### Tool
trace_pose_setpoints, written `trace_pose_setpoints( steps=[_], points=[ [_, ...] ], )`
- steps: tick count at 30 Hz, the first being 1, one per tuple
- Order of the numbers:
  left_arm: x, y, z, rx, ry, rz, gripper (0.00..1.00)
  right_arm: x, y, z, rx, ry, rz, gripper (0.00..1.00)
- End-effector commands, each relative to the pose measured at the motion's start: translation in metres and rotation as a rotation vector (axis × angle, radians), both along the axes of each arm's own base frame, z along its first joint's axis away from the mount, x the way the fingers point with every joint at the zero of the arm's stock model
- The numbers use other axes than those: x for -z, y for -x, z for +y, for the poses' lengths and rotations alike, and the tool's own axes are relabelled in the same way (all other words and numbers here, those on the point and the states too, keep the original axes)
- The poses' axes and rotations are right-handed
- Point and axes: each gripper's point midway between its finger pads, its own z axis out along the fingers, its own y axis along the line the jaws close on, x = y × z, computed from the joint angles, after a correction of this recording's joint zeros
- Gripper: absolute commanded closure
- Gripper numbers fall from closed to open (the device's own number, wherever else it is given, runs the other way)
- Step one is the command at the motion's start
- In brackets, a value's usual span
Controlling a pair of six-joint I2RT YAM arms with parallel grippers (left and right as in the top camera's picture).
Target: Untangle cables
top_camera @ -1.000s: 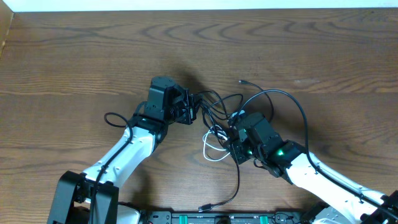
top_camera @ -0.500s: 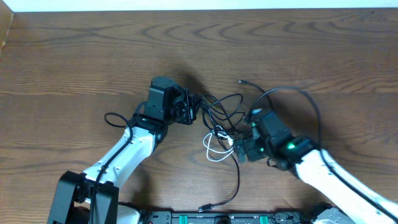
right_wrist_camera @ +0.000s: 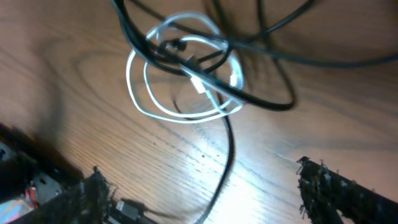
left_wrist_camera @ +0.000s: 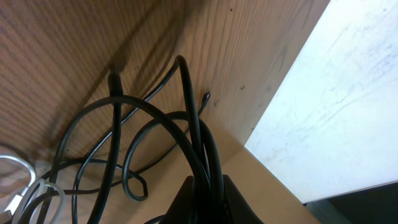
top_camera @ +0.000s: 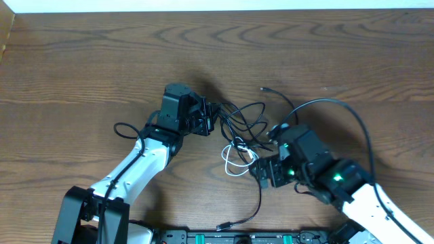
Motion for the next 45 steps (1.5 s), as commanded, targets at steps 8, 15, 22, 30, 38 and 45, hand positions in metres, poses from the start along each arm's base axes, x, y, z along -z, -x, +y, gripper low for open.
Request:
trace_pose_setpoints(
  steps=[8,15,22,30,38,45],
  points=[
    [-0.003,-0.002,0.0,0.013,-0.002,-0.015,0.92,0.037,-0.016,0.01,-0.01,0.049,-0.071,0.01],
    [-0.003,-0.002,0.0,0.013,-0.002,-0.014,0.92,0.045,-0.036,0.041,-0.12,-0.017,-0.144,0.11],
    [-0.003,-0.002,0.0,0.013,-0.002,-0.014,0.92,0.068,-0.033,0.034,-0.197,0.061,-0.121,0.44],
    [-0.003,-0.002,0.0,0.014,-0.002,-0.014,0.92,0.065,-0.044,0.033,-0.171,0.066,-0.166,0.41],
    [-0.003,-0.002,0.0,0.013,-0.002,-0.015,0.92,0.07,-0.03,0.034,-0.205,0.047,-0.097,0.99],
    [-0.003,-0.002,0.0,0.013,-0.002,-0.015,0.92,0.034,-0.006,0.031,-0.266,0.005,-0.031,0.99]
  ],
)
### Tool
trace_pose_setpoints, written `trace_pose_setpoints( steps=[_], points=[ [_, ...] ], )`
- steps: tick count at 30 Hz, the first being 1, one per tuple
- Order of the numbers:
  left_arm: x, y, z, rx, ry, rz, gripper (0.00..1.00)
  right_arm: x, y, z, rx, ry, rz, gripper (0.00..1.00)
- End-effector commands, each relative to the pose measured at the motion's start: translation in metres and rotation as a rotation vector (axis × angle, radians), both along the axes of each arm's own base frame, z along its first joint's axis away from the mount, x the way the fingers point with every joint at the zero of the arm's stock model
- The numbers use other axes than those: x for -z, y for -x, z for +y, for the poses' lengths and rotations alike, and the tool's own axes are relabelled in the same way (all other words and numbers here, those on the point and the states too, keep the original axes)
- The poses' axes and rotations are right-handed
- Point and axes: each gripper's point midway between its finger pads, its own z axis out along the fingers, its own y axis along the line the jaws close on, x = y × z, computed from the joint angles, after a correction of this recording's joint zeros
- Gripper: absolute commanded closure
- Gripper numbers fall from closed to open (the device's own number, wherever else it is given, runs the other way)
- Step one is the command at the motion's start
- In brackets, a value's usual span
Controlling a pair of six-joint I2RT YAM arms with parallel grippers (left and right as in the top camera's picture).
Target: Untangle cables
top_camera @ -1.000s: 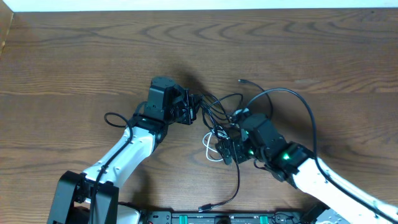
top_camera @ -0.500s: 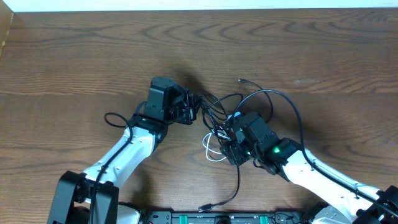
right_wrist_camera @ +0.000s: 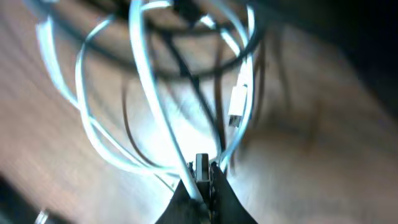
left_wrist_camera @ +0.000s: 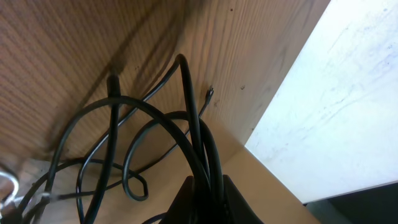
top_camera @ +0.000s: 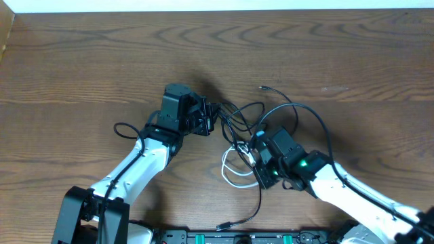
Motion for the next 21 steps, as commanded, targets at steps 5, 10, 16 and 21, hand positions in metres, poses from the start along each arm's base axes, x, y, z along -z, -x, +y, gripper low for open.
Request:
trace_pose_setpoints(
  steps=[5,10,16,21],
  points=[
    [-0.003,-0.002,0.0,0.013,-0.002,-0.016,0.92,-0.139,-0.025,0.014,-0.066,-0.255,-0.287,0.99],
    [-0.003,-0.003,0.001,0.007,-0.006,-0.017,0.92,-0.209,-0.042,-0.016,0.016,-0.311,-0.541,0.99],
    [0.0,-0.017,0.026,-0.093,-0.054,-0.032,0.92,-0.232,-0.048,-0.074,0.216,-0.228,-0.681,0.99],
    [0.001,-0.031,0.062,-0.195,-0.068,-0.032,0.92,-0.23,-0.054,-0.126,0.463,-0.114,-0.698,0.99]
  ],
)
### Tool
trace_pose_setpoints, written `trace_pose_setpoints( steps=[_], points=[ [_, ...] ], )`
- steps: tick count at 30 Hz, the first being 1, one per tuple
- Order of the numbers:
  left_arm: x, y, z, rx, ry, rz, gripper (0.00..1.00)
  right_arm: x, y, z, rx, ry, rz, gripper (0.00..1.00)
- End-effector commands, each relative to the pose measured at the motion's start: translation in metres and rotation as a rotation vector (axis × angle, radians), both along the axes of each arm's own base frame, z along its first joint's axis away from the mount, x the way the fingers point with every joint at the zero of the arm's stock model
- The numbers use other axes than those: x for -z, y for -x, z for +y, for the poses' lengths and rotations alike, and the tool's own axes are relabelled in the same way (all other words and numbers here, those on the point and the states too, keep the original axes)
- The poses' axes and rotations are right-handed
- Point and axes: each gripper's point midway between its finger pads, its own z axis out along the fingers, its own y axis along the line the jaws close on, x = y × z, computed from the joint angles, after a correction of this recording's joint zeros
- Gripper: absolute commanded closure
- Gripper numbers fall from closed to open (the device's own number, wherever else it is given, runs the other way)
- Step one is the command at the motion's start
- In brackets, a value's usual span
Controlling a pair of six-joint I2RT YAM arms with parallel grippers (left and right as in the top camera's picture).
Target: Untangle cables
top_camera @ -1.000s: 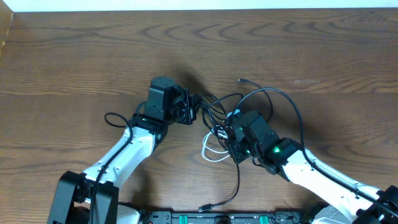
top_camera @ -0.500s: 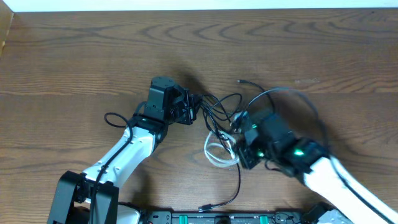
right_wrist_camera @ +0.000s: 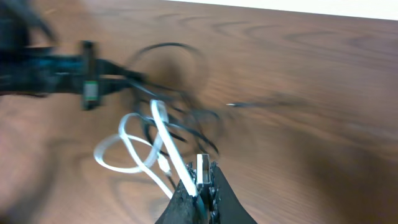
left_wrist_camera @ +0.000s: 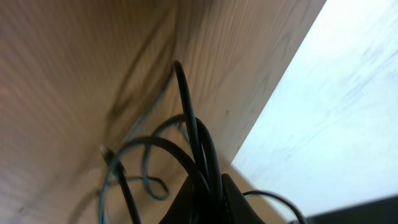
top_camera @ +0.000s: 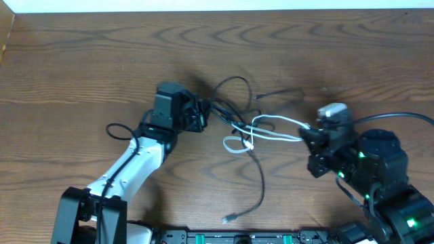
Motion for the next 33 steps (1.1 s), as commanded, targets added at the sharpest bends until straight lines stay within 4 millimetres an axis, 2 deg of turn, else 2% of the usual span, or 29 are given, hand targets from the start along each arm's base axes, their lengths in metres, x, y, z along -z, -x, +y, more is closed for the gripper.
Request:
trace_pose_setpoints(
  steps=[1,5,11,14,19,21,23,24,27,29,33],
  points=[
    [-0.001,-0.017,0.037,-0.11,-0.046,-0.023,0.92,-0.004,-0.011,-0.042,0.237,0.026,-0.02,0.99],
    [0.006,-0.019,0.064,-0.177,-0.054,0.015,0.92,0.001,-0.015,-0.065,0.383,0.012,0.011,0.99],
    [0.037,0.007,0.098,-0.254,-0.085,0.206,0.92,0.0,-0.016,-0.065,0.393,0.0,0.009,0.99],
    [0.046,0.018,0.102,-0.23,-0.12,0.246,0.92,0.0,-0.016,-0.064,0.396,-0.013,0.016,0.99],
    [0.041,0.015,0.095,0.03,-0.291,0.077,0.91,0.002,-0.017,-0.064,0.4,-0.014,0.023,0.99],
    [0.026,0.005,0.081,0.235,-0.371,-0.126,0.91,0.005,-0.019,-0.064,0.408,-0.021,0.037,0.96],
    [-0.005,-0.004,0.054,0.445,-0.374,-0.4,0.92,0.009,-0.021,-0.062,0.417,-0.035,0.058,0.86],
    [-0.029,-0.004,0.035,0.561,-0.347,-0.581,0.92,0.012,-0.023,-0.062,0.427,-0.042,0.075,0.82],
    [-0.069,0.003,0.011,0.713,-0.295,-0.873,0.92,0.017,-0.028,-0.06,0.433,-0.04,0.097,0.76],
    [-0.082,0.005,0.006,0.749,-0.289,-0.966,0.92,0.022,-0.032,-0.059,0.438,-0.038,0.113,0.73],
    [-0.085,0.004,0.006,0.748,-0.3,-0.988,0.92,0.035,-0.037,-0.052,0.457,-0.087,0.19,0.66]
  ],
)
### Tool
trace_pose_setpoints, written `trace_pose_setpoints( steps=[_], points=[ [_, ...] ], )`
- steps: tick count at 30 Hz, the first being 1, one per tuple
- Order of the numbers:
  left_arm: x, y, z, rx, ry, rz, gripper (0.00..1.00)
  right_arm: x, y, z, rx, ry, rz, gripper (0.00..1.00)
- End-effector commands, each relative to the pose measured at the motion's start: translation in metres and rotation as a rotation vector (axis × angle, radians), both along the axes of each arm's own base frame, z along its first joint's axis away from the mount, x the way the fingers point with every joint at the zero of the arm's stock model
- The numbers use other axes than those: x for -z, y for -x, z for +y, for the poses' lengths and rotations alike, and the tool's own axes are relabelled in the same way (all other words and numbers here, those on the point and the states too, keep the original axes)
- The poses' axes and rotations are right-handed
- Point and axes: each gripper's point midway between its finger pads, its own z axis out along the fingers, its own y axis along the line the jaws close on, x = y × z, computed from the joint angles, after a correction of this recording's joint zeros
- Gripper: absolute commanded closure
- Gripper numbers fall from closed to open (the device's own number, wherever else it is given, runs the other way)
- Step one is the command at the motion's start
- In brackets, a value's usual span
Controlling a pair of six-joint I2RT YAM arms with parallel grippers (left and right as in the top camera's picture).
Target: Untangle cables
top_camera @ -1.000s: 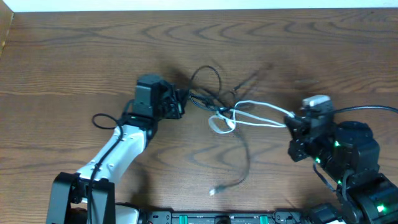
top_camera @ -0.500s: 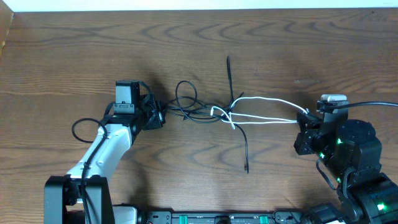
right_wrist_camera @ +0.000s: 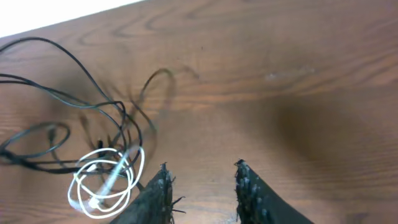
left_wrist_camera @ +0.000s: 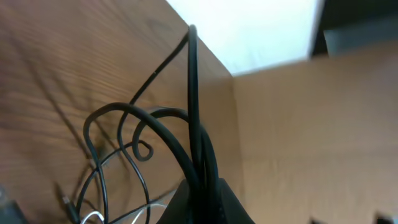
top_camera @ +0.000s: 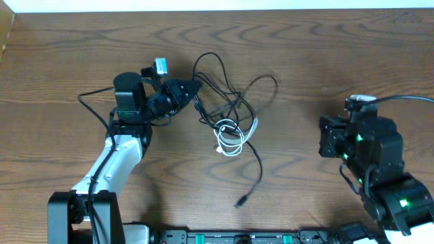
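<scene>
A black cable point(top_camera: 234, 102) lies in loose loops at the table's middle, its plug end point(top_camera: 241, 201) trailing toward the front. A white cable point(top_camera: 234, 135) sits coiled among those loops, also seen in the right wrist view as a white coil point(right_wrist_camera: 102, 180). My left gripper point(top_camera: 193, 88) is shut on strands of the black cable point(left_wrist_camera: 193, 124), holding them at the tangle's left side. My right gripper point(right_wrist_camera: 202, 180) is open and empty, well to the right of the tangle, over bare wood.
The brown wooden table point(top_camera: 339, 54) runs to a white strip along its far edge. My right arm's body point(top_camera: 369, 156) stands at the right side; a thin arm wire point(top_camera: 400, 99) arcs from it.
My right gripper has let go of the white cable and is now open. The white cable has gone from stretched rightward to a coil in the tangle. My left gripper moved left and up with the black cable.
My left gripper held black cable strands throughout. My right gripper was open near the white coil, then shut on it, then held it stretched out to the right. Now the white cable is released and coiled, and the tangle sits looser.
</scene>
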Motion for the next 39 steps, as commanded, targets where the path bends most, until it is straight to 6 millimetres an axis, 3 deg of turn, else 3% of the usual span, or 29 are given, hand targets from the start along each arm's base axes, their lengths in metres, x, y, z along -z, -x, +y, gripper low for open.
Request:
trace_pose_setpoints(
  steps=[1,5,9,12,14,21,29,32,37,38,39],
  points=[
    [-0.01,0.012,-0.01,0.123,-0.01,-0.102,0.92,0.008,-0.003,0.008,0.011,-0.071,0.048,0.65],
    [-0.012,0.013,-0.012,0.124,0.011,-0.079,0.92,0.02,-0.002,0.041,-0.132,-0.17,0.132,0.5],
    [-0.022,0.007,-0.011,0.061,0.132,0.053,0.92,0.042,0.0,0.065,-0.228,-0.238,0.253,0.45],
    [-0.032,0.001,-0.01,0.013,0.214,0.119,0.92,0.058,0.005,0.084,-0.298,-0.31,0.361,0.29],
    [-0.039,0.0,-0.01,0.016,0.223,0.092,0.92,0.069,0.009,0.095,-0.314,-0.377,0.449,0.23],
    [-0.042,0.002,-0.016,0.033,0.223,0.076,0.92,0.114,0.003,0.11,-0.203,-0.485,0.679,0.22],
    [-0.042,0.005,-0.024,0.054,0.222,0.078,0.92,0.145,-0.017,0.158,-0.298,-0.503,0.678,0.18],
    [-0.042,0.005,-0.024,0.054,0.222,0.078,0.92,0.156,-0.018,0.169,-0.262,-0.528,0.712,0.35],
    [-0.042,0.005,-0.024,0.054,0.221,0.078,0.92,0.19,-0.013,0.162,-0.175,-0.395,0.751,0.92],
    [-0.042,0.005,-0.024,0.054,0.22,0.076,0.92,0.193,-0.011,0.161,-0.184,-0.375,0.751,0.99],
    [-0.042,0.005,-0.024,0.057,0.212,0.063,0.92,0.193,-0.011,0.162,-0.219,-0.355,0.739,0.99]
  ],
)
